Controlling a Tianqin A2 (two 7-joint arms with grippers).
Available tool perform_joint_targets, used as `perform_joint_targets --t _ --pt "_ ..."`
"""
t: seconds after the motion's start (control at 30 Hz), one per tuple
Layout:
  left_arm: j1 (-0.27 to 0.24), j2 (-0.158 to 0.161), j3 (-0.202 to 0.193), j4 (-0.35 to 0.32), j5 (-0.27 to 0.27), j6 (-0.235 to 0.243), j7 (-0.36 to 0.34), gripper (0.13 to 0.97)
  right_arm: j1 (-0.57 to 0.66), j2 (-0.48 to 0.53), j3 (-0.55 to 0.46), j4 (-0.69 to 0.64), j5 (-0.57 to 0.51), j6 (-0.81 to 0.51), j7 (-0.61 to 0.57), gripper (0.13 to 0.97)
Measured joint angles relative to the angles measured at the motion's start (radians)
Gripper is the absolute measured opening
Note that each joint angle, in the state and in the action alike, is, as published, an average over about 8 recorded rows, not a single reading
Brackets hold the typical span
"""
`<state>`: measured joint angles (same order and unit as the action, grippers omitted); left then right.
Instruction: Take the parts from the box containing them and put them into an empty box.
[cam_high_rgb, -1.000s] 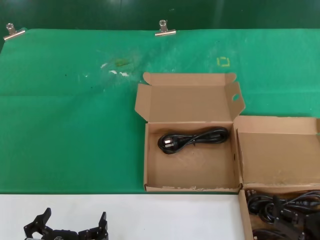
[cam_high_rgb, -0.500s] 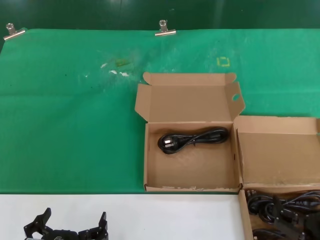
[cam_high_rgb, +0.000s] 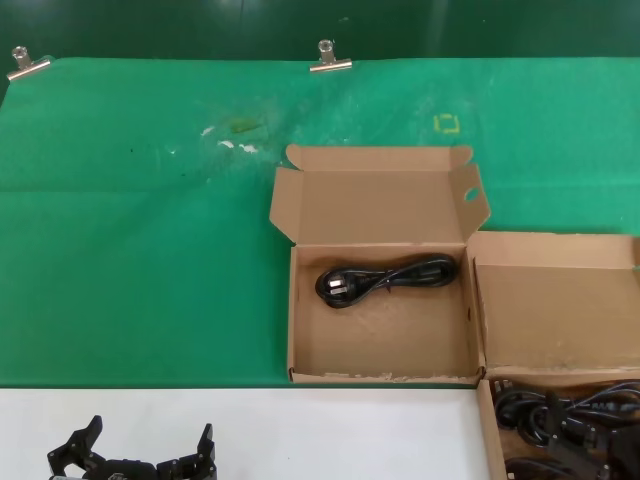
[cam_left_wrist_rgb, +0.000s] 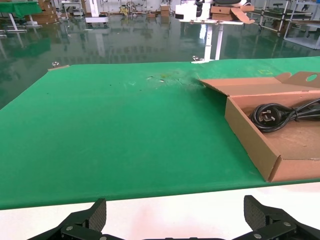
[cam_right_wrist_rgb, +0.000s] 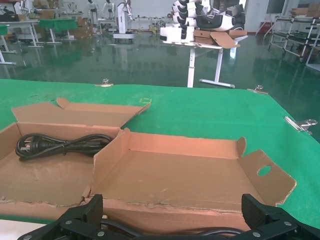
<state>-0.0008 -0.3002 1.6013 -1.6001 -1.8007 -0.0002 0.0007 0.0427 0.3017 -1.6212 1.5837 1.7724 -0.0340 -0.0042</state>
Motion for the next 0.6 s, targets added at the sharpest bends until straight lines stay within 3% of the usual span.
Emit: perform_joint_targets --t 0.6 --pt "0.0 0.0 0.0 0.0 0.0 0.0 0.0 0.966 0.0 0.0 0.0 0.0 0.0 0.0 0.0 0.966"
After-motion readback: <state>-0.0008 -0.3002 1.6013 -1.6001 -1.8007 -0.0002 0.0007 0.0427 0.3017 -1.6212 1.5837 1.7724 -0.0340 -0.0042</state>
